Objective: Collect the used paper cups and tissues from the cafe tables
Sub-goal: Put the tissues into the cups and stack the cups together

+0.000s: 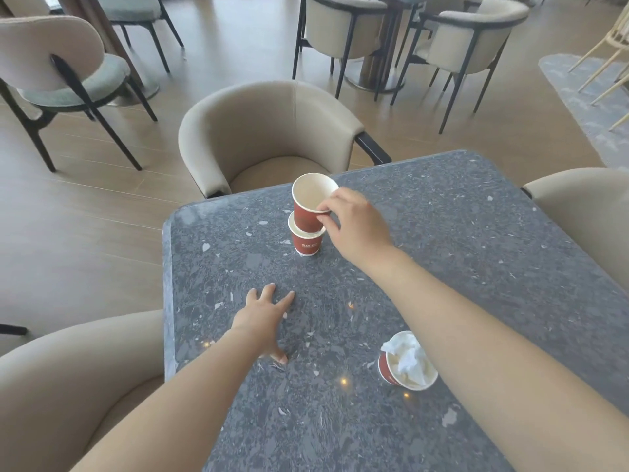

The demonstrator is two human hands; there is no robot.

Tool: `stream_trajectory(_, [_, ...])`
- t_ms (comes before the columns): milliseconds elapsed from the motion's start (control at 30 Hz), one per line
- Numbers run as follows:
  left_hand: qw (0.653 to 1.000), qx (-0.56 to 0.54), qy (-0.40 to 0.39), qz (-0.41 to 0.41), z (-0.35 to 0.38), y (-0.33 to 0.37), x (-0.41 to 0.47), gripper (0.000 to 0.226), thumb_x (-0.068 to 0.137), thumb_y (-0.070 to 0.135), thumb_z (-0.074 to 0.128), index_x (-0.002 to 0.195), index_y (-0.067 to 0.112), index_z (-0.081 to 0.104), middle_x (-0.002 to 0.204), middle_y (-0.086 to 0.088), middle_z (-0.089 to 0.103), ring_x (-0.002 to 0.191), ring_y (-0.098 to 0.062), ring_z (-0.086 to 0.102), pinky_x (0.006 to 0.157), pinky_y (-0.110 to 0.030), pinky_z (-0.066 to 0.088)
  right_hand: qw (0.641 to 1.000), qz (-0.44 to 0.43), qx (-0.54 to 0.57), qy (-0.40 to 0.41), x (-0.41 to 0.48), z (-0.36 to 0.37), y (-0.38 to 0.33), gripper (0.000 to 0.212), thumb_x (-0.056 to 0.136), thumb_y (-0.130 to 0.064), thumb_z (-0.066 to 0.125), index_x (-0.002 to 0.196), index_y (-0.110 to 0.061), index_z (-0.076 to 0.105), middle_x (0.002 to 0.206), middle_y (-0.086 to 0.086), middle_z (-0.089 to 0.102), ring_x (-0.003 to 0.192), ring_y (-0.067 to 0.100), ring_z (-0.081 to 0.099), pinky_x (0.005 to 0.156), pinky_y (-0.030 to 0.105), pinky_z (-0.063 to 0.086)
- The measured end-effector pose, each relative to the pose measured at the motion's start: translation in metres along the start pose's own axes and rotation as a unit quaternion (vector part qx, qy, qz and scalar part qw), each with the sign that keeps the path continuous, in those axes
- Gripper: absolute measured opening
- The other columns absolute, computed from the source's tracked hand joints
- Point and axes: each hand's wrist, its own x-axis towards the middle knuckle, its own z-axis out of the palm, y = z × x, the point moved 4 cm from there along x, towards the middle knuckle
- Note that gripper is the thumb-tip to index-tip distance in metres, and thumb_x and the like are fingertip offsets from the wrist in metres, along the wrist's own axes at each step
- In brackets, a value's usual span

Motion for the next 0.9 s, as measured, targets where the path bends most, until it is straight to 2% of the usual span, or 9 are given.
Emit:
stream_trajectory(133, [1.000, 0.002, 0.009, 0.004, 0.003, -0.002, 0.002, 0.126, 0.058, 0.052, 0.083, 0.148, 0.038, -0.004, 0.157, -0.002, -0.003, 0.142, -0.036, 0.002, 0.097, -0.047, 0.048, 0.996, 0.010, -0.048, -0.073, 0.002, 0.032, 0.007, 0.022, 0.094, -0.018, 0.047, 0.101, -0.016, 0.068, 0.105, 0.003, 0.064, 0.097, 0.026, 0.050, 0.065, 0.031, 0.038])
stream_trajectory(267, [1.000, 0.001, 0.014, 0.006, 0.005, -0.003, 0.004, 0.126, 0.057, 0.053, 0.083, 0.148, 0.038, -0.003, 0.156, -0.003, -0.002, 0.142, -0.036, 0.003, 0.097, -0.047, 0.048, 0.987, 0.024, -0.075, -0.139, 0.000, 0.050, 0.009, 0.024, 0.095, -0.023, 0.045, 0.095, -0.014, 0.067, 0.103, 0.005, 0.061, 0.099, 0.027, 0.051, 0.068, 0.034, 0.042])
stream_trajectory(367, [1.000, 0.000, 0.018, 0.009, 0.005, -0.004, 0.004, 0.124, 0.058, 0.054, 0.082, 0.148, 0.039, -0.002, 0.157, -0.002, -0.003, 0.143, -0.035, 0.002, 0.097, -0.047, 0.048, 0.988, 0.055, 0.003, -0.146, -0.011, 0.055, 0.007, 0.014, 0.086, -0.027, 0.062, 0.092, -0.018, 0.070, 0.103, 0.000, 0.065, 0.096, 0.022, 0.057, 0.073, 0.033, 0.047])
stream_trajectory(433, [1.000, -0.004, 0.018, 0.013, 0.010, -0.006, 0.001, 0.118, 0.063, 0.056, 0.078, 0.148, 0.039, -0.002, 0.158, 0.000, -0.006, 0.144, -0.033, -0.002, 0.099, -0.048, 0.046, 0.985, 0.066, 0.011, -0.156, -0.020, 0.058, 0.007, 0.014, 0.082, -0.026, 0.067, 0.094, -0.019, 0.070, 0.104, -0.001, 0.066, 0.096, 0.022, 0.058, 0.075, 0.033, 0.049])
stream_trajectory(567, [0.999, -0.024, 0.029, 0.031, 0.034, -0.011, -0.016, 0.093, 0.083, 0.055, 0.058, 0.148, 0.036, -0.005, 0.158, 0.003, -0.015, 0.146, -0.027, -0.009, 0.114, -0.045, 0.027, 0.980, 0.092, -0.042, -0.174, -0.035, 0.061, 0.016, 0.014, 0.086, -0.019, 0.062, 0.099, -0.018, 0.068, 0.109, 0.004, 0.064, 0.100, 0.027, 0.057, 0.078, 0.034, 0.047])
stream_trajectory(667, [0.998, -0.025, 0.052, 0.031, 0.056, -0.013, -0.035, 0.078, 0.092, 0.054, 0.043, 0.149, 0.035, -0.006, 0.158, 0.003, -0.017, 0.146, -0.024, -0.010, 0.119, -0.043, 0.014, 0.981, 0.104, -0.044, -0.159, -0.049, 0.058, 0.014, 0.012, 0.088, -0.020, 0.058, 0.096, -0.019, 0.066, 0.107, 0.004, 0.063, 0.098, 0.028, 0.057, 0.072, 0.032, 0.043])
stream_trajectory(800, [0.999, -0.022, 0.040, 0.012, 0.071, -0.011, -0.058, 0.072, 0.094, 0.052, 0.040, 0.149, 0.032, -0.001, 0.158, 0.003, -0.013, 0.146, -0.024, -0.006, 0.118, -0.044, 0.015, 0.982, 0.094, -0.055, -0.156, -0.084, 0.051, -0.003, 0.013, 0.089, -0.025, 0.054, 0.094, -0.023, 0.065, 0.102, 0.000, 0.063, 0.093, 0.026, 0.058, 0.063, 0.029, 0.035])
stream_trajectory(900, [0.999, -0.026, 0.046, 0.006, 0.062, -0.007, -0.076, 0.067, 0.094, 0.050, 0.040, 0.149, 0.030, 0.007, 0.159, 0.003, 0.000, 0.146, -0.022, 0.007, 0.116, -0.048, 0.021, 0.979, 0.096, -0.041, -0.178, -0.123, 0.045, -0.017, 0.014, 0.089, -0.025, 0.052, 0.097, -0.023, 0.065, 0.105, -0.001, 0.063, 0.096, 0.026, 0.058, 0.065, 0.030, 0.038])
